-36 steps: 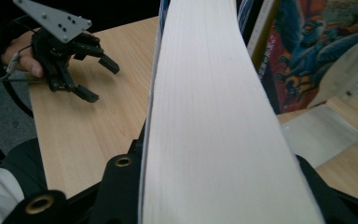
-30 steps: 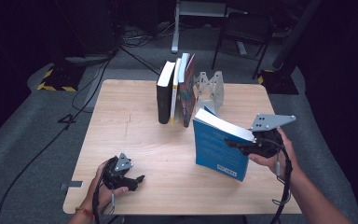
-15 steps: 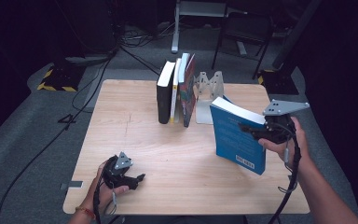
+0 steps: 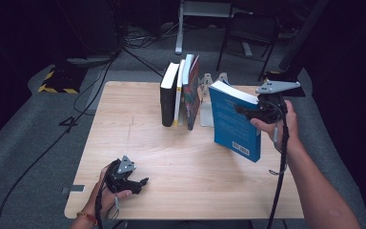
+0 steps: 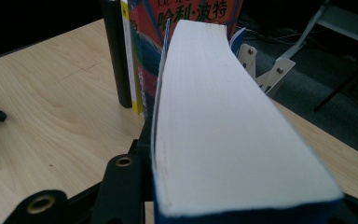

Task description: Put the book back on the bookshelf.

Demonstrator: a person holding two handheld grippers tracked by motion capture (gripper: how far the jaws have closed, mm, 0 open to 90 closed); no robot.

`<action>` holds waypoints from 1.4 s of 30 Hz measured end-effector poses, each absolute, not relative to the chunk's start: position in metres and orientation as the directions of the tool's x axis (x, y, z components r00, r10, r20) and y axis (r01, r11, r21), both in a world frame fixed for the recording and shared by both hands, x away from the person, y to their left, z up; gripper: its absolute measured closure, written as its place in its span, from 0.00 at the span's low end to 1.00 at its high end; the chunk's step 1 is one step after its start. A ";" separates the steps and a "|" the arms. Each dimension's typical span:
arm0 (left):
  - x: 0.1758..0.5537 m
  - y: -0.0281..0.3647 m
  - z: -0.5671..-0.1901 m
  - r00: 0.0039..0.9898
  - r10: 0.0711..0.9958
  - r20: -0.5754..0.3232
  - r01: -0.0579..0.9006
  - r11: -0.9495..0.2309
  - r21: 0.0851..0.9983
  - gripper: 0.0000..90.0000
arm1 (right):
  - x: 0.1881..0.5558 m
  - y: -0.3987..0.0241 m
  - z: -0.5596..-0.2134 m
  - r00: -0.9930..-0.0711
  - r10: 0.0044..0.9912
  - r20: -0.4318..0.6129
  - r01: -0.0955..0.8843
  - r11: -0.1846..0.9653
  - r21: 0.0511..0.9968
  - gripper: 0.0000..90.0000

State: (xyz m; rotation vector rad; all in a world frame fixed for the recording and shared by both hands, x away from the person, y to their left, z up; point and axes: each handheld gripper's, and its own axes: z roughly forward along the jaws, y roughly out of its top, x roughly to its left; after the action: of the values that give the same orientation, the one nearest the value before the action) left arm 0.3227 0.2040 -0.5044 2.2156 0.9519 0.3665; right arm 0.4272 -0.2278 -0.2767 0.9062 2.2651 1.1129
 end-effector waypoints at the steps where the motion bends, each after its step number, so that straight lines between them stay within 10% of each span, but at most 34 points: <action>1: 0.323 0.204 -0.504 0.692 0.722 -0.011 0.528 -0.495 0.690 0.18 | 0.431 -0.225 -0.276 -0.675 0.730 -0.108 0.361 0.453 0.815 0.68; 42: 0.323 0.203 -0.504 0.715 0.699 -0.014 0.513 -0.511 0.690 0.18 | 0.546 -0.174 -0.300 -0.439 0.896 -0.069 0.429 0.276 0.860 0.67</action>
State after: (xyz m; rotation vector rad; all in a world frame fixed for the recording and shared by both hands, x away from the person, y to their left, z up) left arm 0.3233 0.2027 -0.5044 2.2281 0.9157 0.3488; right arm 0.5461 -0.1739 -0.3001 1.1878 1.9896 1.0823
